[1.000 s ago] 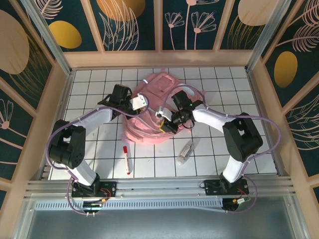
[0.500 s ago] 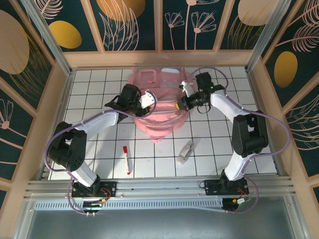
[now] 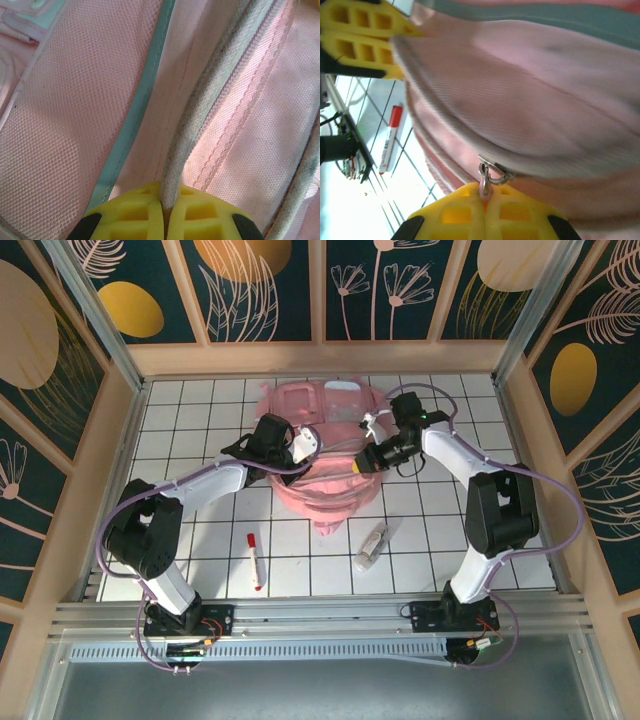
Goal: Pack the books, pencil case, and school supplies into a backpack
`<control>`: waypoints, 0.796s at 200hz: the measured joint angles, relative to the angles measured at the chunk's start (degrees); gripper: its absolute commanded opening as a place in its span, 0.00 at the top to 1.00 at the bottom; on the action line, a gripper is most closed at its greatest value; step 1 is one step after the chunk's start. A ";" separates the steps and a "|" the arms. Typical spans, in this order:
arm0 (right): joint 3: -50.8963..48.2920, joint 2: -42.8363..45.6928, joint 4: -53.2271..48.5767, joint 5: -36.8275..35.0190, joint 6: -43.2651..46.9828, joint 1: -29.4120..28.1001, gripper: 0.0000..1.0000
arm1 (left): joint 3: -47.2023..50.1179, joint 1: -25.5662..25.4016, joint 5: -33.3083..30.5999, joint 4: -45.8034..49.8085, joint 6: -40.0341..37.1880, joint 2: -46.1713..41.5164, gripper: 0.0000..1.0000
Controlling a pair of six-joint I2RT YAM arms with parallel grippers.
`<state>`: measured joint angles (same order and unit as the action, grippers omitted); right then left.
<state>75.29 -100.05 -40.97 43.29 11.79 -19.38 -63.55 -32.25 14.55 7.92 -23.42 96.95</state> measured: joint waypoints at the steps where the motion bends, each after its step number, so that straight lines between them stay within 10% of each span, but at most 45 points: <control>1: 0.00 0.00 0.00 0.04 0.00 -0.09 1.00 | 0.00 0.00 0.02 0.00 0.00 0.00 1.00; 86: 0.46 -2.95 11.39 1.79 -20.98 -9.25 1.00 | 0.26 0.52 5.22 -1.27 3.04 0.39 1.00; 111: -1.20 -3.28 18.91 0.70 -27.82 -12.81 0.72 | 0.33 0.98 6.54 -1.42 3.19 0.42 1.00; 159: -10.25 10.97 16.46 -4.44 -11.65 -12.63 0.63 | 0.33 0.11 11.78 -3.08 0.52 0.57 1.00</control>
<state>65.04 -89.08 -24.51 38.85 0.14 -32.01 -63.22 -32.14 26.33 4.84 -22.90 97.51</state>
